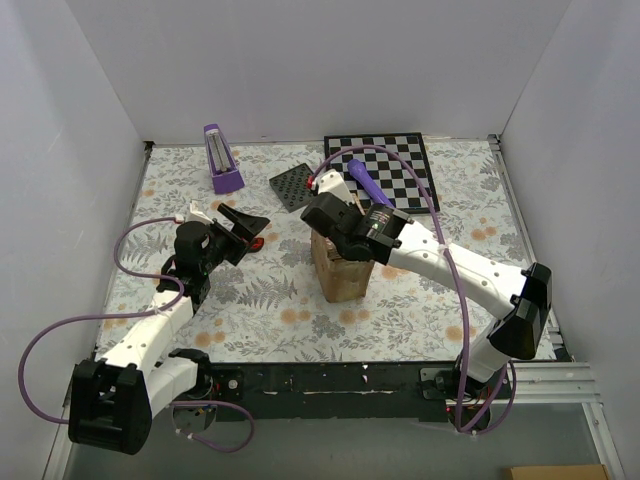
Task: Unpack the express box
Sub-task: Open the express box at the center of the board.
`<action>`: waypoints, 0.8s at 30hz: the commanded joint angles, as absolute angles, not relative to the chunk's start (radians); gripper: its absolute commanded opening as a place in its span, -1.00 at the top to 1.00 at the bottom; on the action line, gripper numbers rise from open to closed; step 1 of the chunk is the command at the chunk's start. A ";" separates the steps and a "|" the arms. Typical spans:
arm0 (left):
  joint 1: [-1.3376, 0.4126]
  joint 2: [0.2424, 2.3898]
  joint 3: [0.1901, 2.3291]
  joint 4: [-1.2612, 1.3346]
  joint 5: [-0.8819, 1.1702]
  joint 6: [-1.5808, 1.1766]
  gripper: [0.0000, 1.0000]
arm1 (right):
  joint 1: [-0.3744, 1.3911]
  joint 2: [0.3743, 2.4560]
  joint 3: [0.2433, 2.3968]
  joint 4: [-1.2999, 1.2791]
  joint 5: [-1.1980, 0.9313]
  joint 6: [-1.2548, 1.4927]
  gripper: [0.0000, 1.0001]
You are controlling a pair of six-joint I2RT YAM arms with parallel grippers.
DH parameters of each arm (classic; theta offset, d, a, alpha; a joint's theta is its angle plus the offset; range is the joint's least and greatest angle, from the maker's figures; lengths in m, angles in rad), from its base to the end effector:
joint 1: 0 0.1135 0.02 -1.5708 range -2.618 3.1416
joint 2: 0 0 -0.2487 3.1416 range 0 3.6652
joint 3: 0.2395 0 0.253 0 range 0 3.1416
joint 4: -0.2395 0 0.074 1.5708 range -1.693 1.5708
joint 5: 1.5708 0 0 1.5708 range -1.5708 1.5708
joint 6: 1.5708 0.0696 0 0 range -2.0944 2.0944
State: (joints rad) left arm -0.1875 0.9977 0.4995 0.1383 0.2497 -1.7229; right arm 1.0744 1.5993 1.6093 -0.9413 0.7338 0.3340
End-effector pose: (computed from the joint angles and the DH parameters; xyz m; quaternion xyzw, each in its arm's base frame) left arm 0.2543 -0.0658 0.2079 -0.5156 0.6362 -0.5202 0.2425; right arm 0.2064 0.2832 0.3237 -0.2155 0.8669 -0.0696 0.4441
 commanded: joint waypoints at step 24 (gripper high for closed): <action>-0.204 1.058 0.750 0.068 0.364 -1.655 -0.96 | 1.078 1.422 1.632 -0.878 0.769 0.340 0.97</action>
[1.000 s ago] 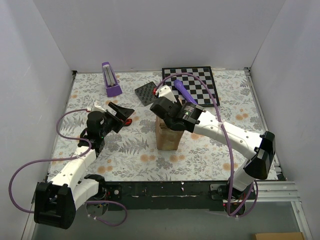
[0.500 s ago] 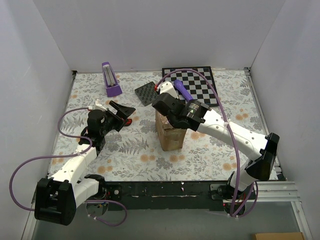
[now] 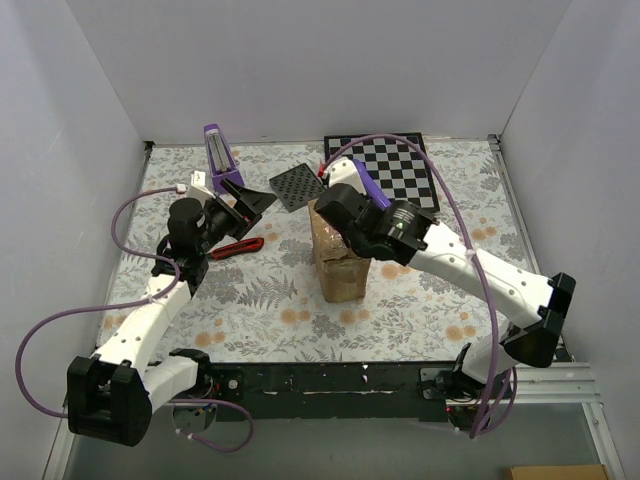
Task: Unpack the express box
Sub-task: Open the express box at the center of the board.
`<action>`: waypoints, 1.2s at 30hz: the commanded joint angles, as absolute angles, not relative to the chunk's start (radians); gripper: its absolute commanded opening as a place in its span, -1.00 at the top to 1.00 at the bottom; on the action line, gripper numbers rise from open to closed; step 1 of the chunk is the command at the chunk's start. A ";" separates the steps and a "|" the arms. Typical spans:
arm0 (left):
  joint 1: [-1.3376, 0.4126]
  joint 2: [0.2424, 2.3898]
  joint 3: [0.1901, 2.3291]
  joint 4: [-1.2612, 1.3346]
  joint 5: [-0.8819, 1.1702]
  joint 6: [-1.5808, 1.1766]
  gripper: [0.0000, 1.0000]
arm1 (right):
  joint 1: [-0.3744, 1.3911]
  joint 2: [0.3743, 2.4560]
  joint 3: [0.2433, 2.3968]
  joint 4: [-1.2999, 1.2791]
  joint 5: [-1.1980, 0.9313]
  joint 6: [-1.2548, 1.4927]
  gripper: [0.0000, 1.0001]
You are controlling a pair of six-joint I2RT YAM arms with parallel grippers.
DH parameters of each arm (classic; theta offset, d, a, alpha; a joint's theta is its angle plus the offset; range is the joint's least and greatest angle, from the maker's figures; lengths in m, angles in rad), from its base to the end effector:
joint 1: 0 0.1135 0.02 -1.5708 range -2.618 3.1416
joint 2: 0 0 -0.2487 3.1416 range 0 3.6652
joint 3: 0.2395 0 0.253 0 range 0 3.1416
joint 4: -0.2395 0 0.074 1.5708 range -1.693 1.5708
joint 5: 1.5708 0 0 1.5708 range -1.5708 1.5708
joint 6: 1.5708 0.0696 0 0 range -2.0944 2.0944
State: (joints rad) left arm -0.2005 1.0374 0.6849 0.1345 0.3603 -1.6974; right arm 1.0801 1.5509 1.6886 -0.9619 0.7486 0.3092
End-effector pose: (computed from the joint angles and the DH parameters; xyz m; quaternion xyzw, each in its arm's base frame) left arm 0.2703 -0.0800 0.2690 -0.4399 0.6385 -0.5820 0.2452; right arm 0.1997 0.2733 0.3636 -0.2023 0.8532 -0.0443 0.4787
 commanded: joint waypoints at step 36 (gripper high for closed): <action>-0.207 1.091 0.767 -0.006 0.380 -1.634 -0.96 | 1.008 1.383 1.459 -0.790 0.745 0.319 -0.79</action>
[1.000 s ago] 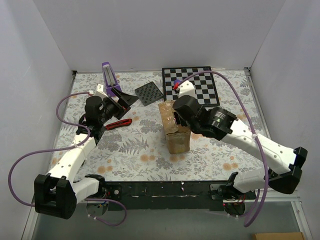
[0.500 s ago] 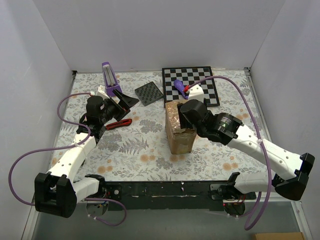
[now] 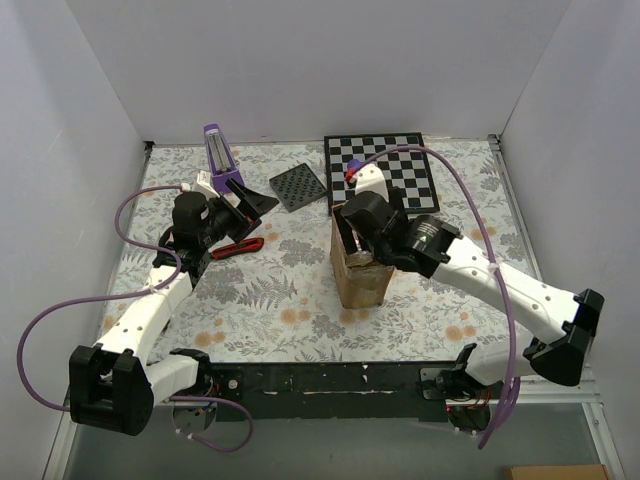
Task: Unpack the express box
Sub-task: Open the express box at the center of the board.
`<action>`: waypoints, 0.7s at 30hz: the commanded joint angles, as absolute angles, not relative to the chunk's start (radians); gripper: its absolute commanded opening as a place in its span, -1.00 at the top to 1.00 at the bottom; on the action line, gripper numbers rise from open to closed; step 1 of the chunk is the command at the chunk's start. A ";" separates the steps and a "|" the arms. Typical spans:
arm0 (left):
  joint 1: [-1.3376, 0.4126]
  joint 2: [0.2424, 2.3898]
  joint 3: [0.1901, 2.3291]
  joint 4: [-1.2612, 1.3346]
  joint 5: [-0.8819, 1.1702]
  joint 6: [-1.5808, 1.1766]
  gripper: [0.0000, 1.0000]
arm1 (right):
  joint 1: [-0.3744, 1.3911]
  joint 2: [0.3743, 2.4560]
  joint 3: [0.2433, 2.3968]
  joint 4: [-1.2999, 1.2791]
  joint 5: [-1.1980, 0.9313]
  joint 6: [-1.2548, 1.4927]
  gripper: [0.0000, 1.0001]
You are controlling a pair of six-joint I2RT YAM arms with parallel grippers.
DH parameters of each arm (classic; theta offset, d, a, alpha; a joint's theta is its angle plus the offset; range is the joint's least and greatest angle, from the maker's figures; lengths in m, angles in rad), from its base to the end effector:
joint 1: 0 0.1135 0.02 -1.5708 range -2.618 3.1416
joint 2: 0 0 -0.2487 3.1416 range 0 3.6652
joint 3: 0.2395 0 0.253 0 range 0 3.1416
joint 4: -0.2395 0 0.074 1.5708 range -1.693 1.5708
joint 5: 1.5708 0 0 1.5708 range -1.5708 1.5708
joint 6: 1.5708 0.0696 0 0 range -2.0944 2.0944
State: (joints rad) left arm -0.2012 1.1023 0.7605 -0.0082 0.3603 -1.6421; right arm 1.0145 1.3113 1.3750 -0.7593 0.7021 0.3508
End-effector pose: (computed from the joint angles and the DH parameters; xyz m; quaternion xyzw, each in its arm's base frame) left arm 0.2793 -0.0820 0.2619 -0.4547 0.6736 -0.5380 0.2239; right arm 0.1941 0.2270 0.3479 -0.1393 0.8516 0.0093 0.5052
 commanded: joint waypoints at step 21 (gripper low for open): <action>-0.207 1.109 0.741 0.021 0.397 -1.632 -0.96 | 0.985 1.480 1.494 -0.957 0.870 0.314 -0.30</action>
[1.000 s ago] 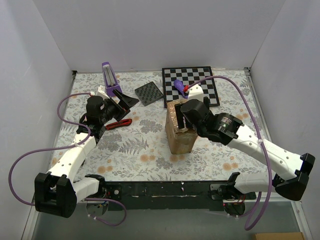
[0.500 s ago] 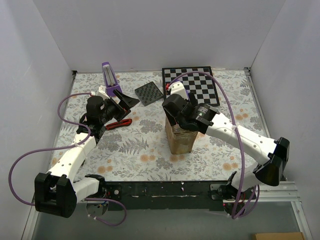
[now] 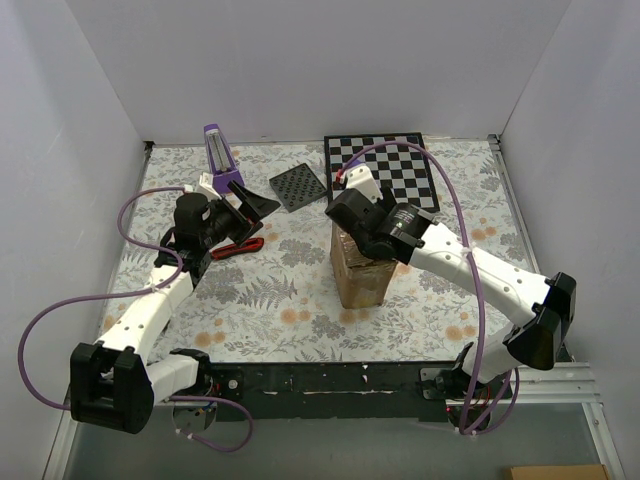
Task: Unpack the express box
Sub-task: Open the express box at the center of the board.
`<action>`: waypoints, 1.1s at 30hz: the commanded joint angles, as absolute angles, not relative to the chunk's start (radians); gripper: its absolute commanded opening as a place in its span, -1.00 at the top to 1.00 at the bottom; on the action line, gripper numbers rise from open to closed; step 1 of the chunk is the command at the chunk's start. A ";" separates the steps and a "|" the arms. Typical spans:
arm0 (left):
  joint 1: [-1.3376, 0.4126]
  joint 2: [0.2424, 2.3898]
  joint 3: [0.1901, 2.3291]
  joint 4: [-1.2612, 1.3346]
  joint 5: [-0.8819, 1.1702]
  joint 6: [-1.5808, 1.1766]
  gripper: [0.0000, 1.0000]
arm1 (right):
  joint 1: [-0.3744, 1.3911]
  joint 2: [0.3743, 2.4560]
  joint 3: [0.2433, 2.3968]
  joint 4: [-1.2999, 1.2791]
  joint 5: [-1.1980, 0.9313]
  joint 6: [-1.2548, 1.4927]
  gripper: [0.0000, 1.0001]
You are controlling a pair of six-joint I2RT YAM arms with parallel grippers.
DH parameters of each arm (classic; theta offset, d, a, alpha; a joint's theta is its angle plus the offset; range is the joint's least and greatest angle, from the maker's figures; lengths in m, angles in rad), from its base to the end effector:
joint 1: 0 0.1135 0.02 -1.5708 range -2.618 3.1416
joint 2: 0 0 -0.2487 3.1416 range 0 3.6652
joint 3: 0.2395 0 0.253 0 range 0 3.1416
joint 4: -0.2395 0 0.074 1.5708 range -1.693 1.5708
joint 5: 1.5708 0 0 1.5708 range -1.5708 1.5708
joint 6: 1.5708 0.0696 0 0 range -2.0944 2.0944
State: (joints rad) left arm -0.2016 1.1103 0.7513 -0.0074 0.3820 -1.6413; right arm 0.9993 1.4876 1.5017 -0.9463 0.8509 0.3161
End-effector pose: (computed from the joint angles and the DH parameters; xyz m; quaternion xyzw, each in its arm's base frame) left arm 0.2790 -0.0835 0.2565 -0.4526 0.6793 -0.5376 0.2117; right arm 0.2148 0.2372 0.3286 -0.1676 0.8582 -0.1353 0.4658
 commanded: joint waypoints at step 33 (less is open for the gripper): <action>-0.446 1.169 1.092 -0.491 -0.094 -1.469 -0.96 | 0.907 1.066 1.055 -0.401 0.429 0.659 0.97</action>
